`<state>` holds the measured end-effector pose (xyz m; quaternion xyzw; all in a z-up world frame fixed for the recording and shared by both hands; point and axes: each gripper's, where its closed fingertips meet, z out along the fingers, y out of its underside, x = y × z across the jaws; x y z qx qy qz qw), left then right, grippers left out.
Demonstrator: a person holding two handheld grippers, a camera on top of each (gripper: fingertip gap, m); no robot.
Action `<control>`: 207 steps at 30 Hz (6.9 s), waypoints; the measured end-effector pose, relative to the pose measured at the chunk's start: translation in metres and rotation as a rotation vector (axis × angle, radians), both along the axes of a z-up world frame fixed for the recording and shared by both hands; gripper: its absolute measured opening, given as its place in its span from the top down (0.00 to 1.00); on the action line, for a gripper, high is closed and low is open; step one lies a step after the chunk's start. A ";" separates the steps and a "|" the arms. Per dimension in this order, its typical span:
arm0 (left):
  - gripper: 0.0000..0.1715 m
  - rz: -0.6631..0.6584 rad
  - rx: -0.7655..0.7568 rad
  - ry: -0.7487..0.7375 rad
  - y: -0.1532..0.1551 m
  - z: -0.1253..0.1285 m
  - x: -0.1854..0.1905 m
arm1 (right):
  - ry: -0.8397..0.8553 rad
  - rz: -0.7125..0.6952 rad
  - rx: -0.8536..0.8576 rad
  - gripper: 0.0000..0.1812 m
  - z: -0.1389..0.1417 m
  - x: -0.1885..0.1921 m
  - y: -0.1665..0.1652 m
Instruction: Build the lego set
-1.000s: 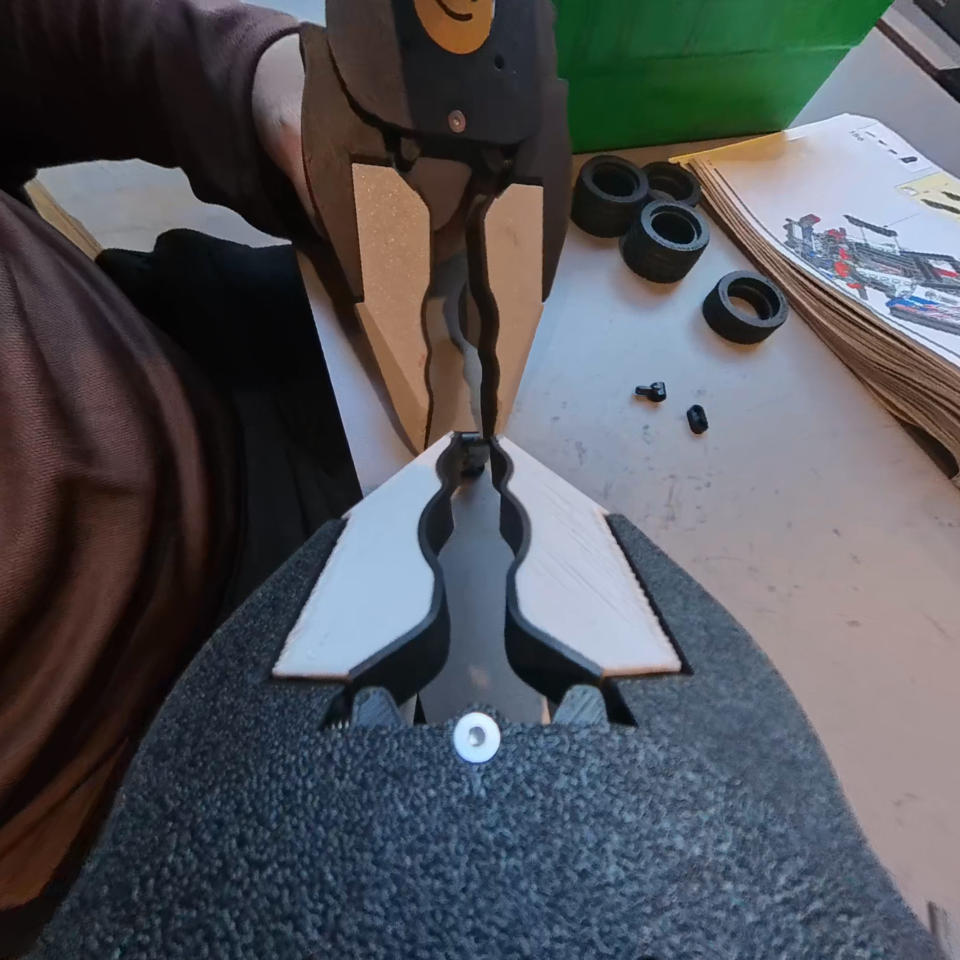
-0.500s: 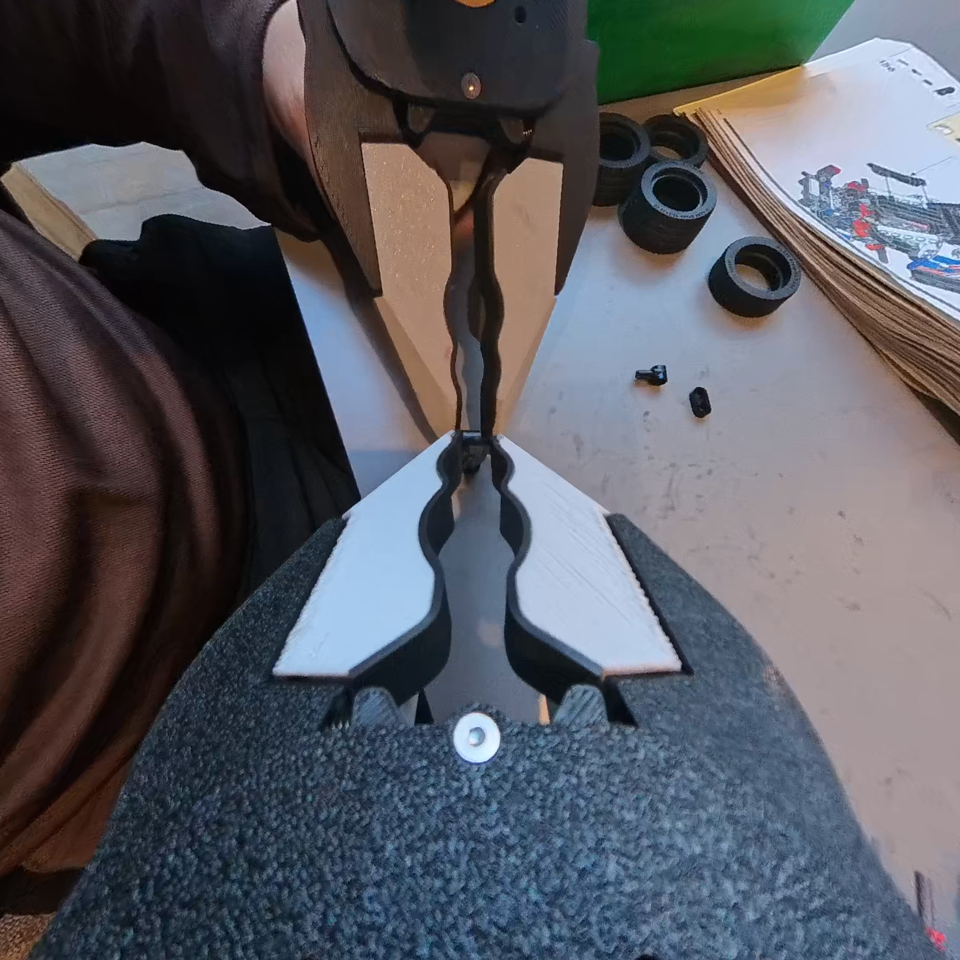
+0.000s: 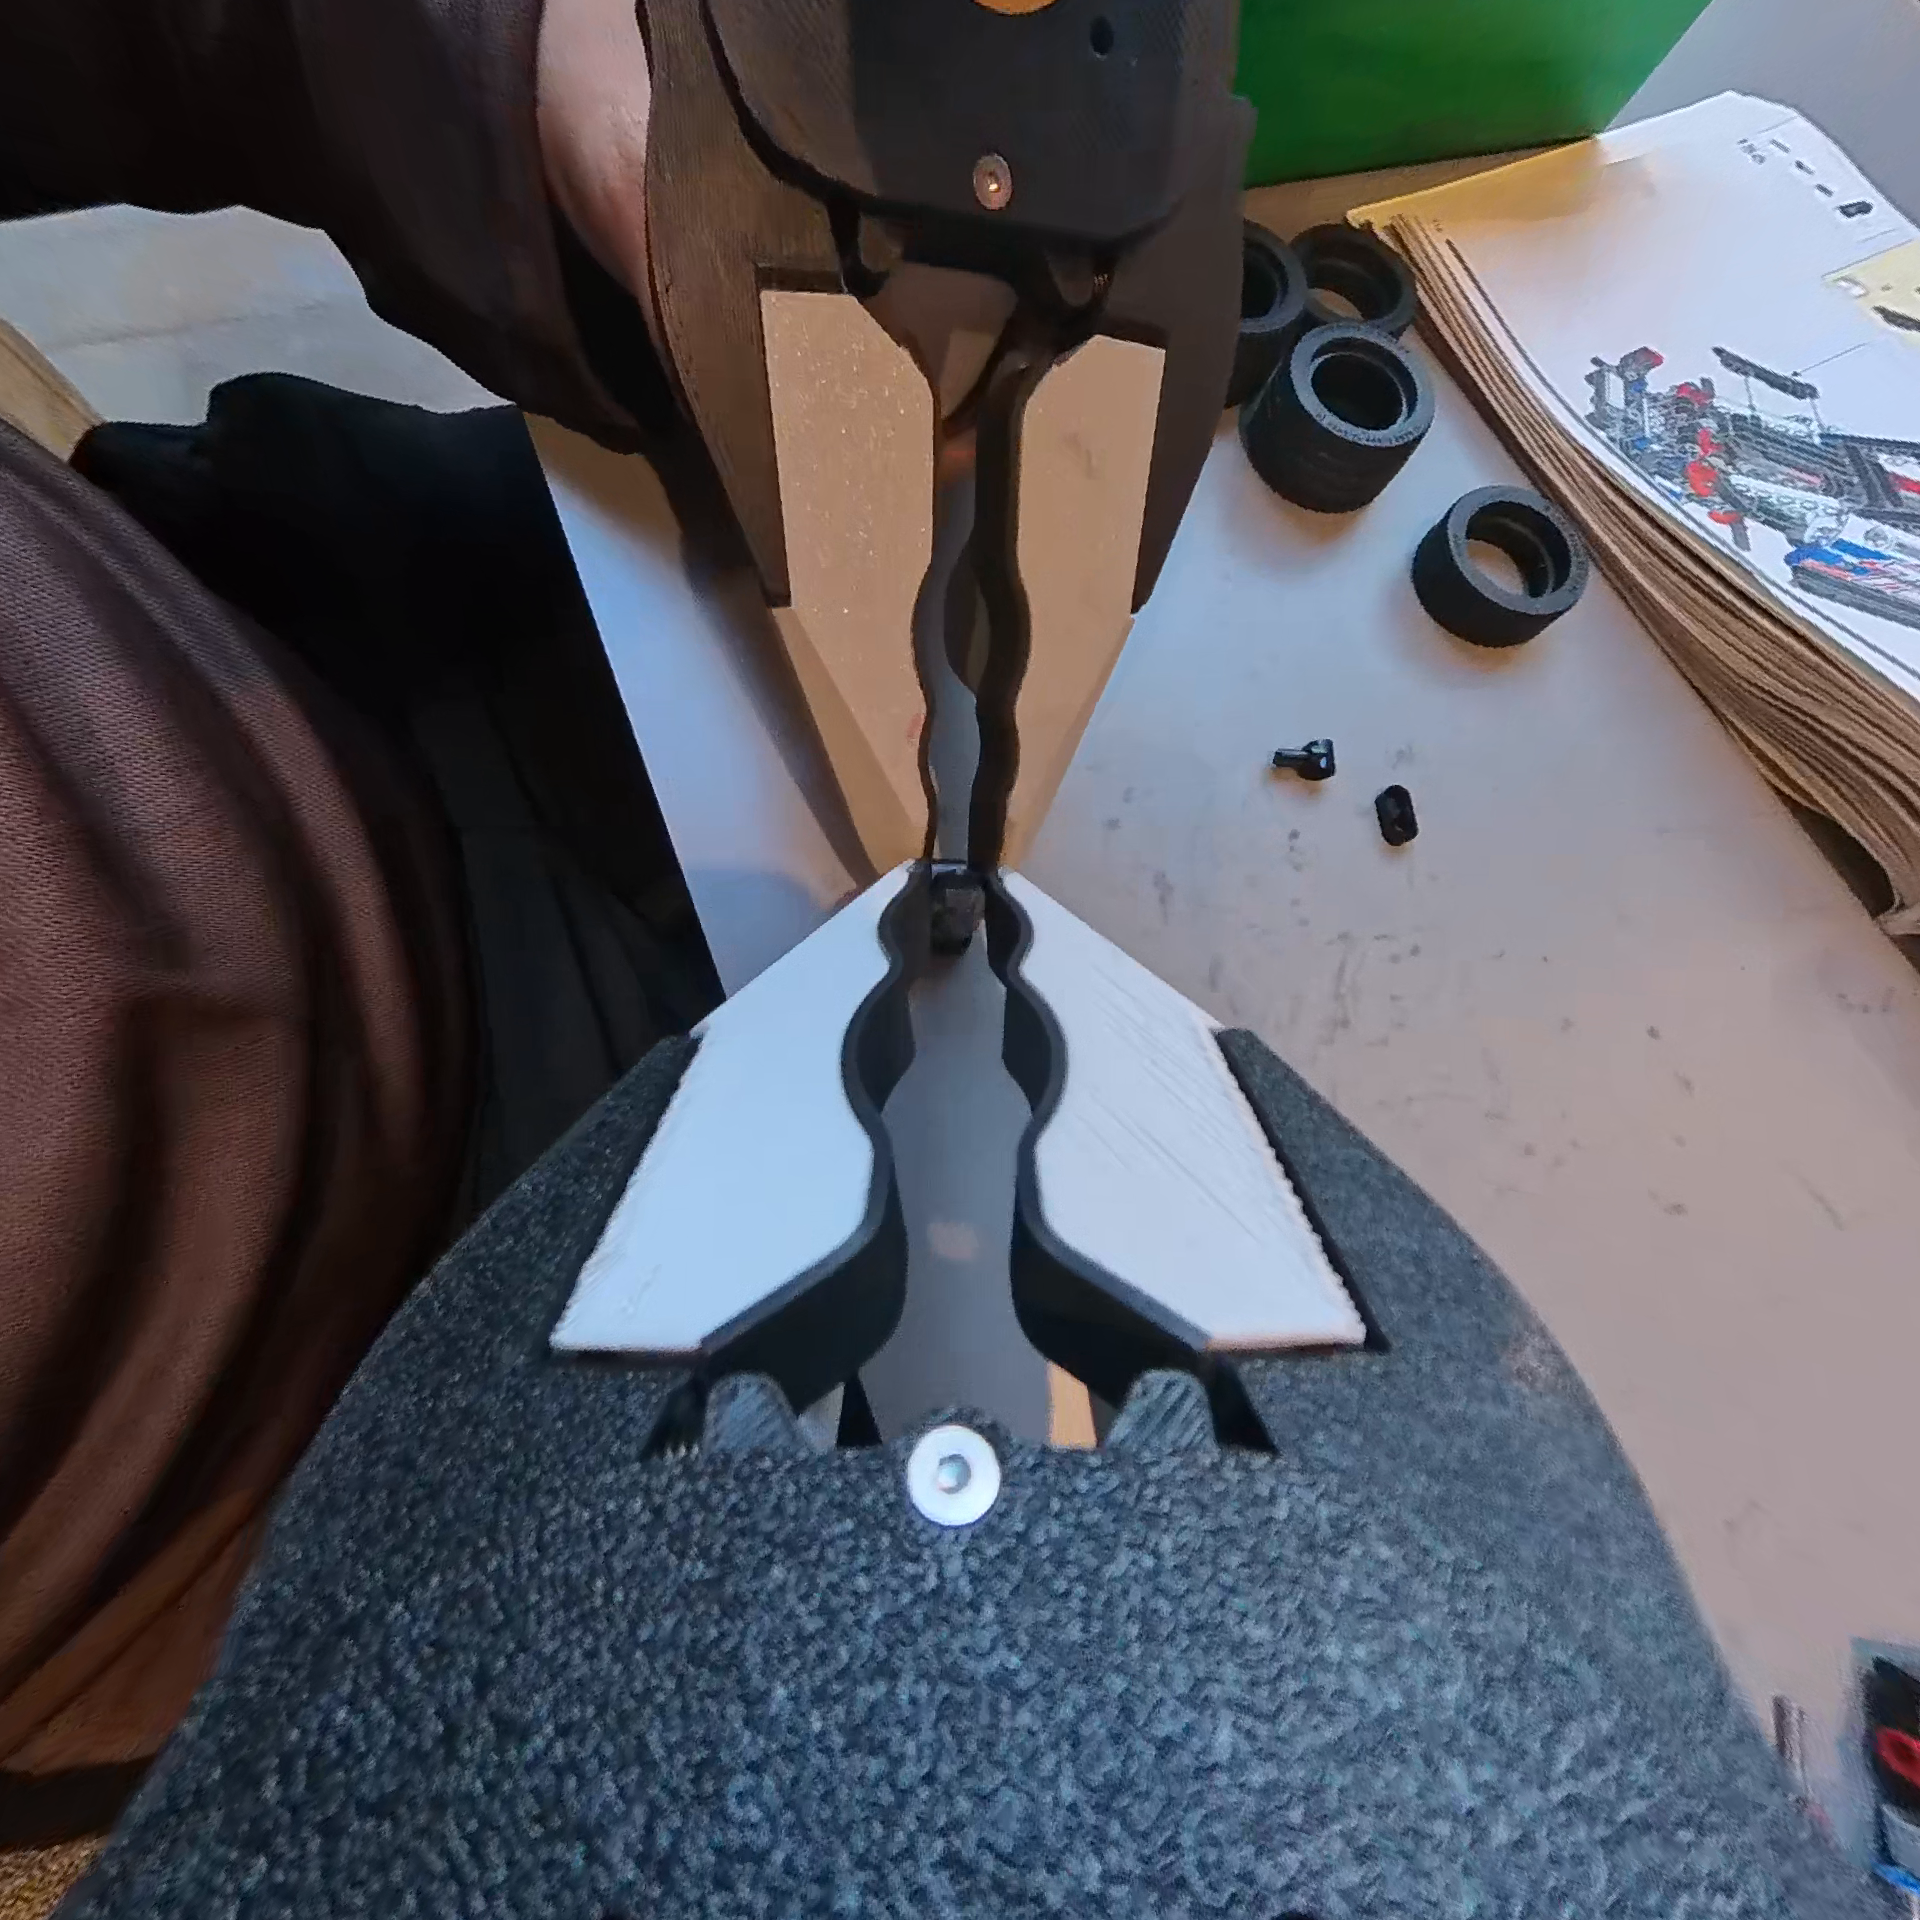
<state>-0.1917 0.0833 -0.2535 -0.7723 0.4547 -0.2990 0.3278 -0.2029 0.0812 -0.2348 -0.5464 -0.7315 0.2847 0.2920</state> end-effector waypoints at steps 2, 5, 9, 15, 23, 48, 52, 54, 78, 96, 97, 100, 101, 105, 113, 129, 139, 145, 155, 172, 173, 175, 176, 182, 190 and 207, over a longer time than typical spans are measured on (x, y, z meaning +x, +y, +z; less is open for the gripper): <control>0.97 -0.010 -0.008 0.005 -0.002 -0.001 0.000 | 0.015 -0.004 -0.003 0.94 0.000 0.000 -0.001; 0.97 -0.013 -0.004 0.009 -0.003 -0.001 0.000 | 0.049 -0.016 0.007 0.94 0.000 0.000 -0.003; 0.97 -0.011 -0.018 -0.001 -0.003 -0.001 0.000 | 0.084 -0.044 -0.034 0.94 0.000 0.000 -0.002; 0.93 0.036 0.027 -0.015 0.002 0.004 -0.003 | 0.112 -0.059 -0.068 0.94 -0.001 0.003 -0.001; 0.93 0.075 0.009 0.003 0.004 0.000 -0.007 | 0.104 -0.060 -0.068 0.94 -0.002 0.003 -0.001; 0.79 -0.016 -0.234 -0.477 -0.049 0.070 -0.012 | 0.287 0.307 -0.399 0.94 0.071 -0.006 -0.039; 0.93 -0.131 -0.235 -0.457 -0.059 0.068 0.004 | 0.236 0.353 -0.386 0.94 0.070 -0.011 -0.054; 0.94 -0.141 -0.225 -0.461 -0.060 0.068 0.005 | 0.235 0.352 -0.393 0.94 0.071 -0.011 -0.054; 0.95 0.432 0.085 -1.025 0.019 0.128 -0.029 | 0.615 -0.120 -0.580 0.91 0.092 -0.039 0.006; 0.77 0.162 0.069 -0.366 -0.021 0.085 -0.030 | 0.289 0.064 -0.518 0.96 0.052 -0.016 -0.019; 0.81 0.138 0.063 -0.335 -0.024 0.079 -0.027 | 0.265 0.078 -0.511 0.96 0.048 -0.015 -0.022; 0.91 0.080 0.031 -0.334 -0.031 0.073 -0.020 | 0.205 0.113 -0.492 0.96 0.038 -0.011 -0.030; 0.93 0.073 0.019 -0.337 -0.032 0.071 -0.018 | 0.196 0.122 -0.491 0.96 0.037 -0.011 -0.032; 0.98 0.091 -0.011 -0.325 -0.032 0.059 -0.016 | 0.172 0.129 -0.470 0.96 0.030 -0.011 -0.035; 0.98 0.214 0.074 -0.506 -0.025 0.072 -0.024 | 0.288 0.107 -0.533 0.96 0.044 -0.011 -0.024; 0.97 0.214 0.068 -0.633 -0.025 0.085 -0.028 | 0.393 0.109 -0.583 0.96 0.061 -0.015 -0.022; 0.98 0.218 0.064 -0.531 -0.023 0.073 -0.025 | 0.329 0.104 -0.550 0.96 0.048 -0.013 -0.021; 0.97 0.198 0.019 -0.393 -0.024 0.054 -0.024 | 0.223 0.123 -0.474 0.97 0.027 -0.014 -0.022; 0.97 0.230 0.009 -0.304 -0.012 0.041 -0.029 | 0.167 0.080 -0.451 0.96 0.013 -0.022 -0.013; 0.98 0.269 0.396 -0.151 -0.007 0.051 -0.037 | 0.220 0.063 -0.211 0.89 0.011 -0.020 -0.008; 0.98 0.275 0.417 -0.149 -0.008 0.053 -0.038 | 0.221 0.052 -0.202 0.89 0.011 -0.021 -0.007; 0.98 0.299 0.458 -0.131 -0.006 0.055 -0.040 | 0.227 0.019 -0.181 0.90 0.010 -0.022 -0.002; 0.98 0.307 0.476 -0.120 -0.006 0.055 -0.041 | 0.232 0.002 -0.173 0.91 0.011 -0.023 0.001; 0.97 0.328 0.535 -0.067 -0.003 0.054 -0.044 | 0.279 -0.067 -0.164 0.92 0.017 -0.025 0.014; 0.98 0.341 0.544 -0.072 0.000 0.055 -0.047 | 0.409 -0.089 -0.139 0.94 0.040 -0.029 0.023; 0.98 0.343 0.477 -0.089 0.006 0.051 -0.049 | 0.313 -0.068 -0.313 0.92 0.025 -0.041 0.038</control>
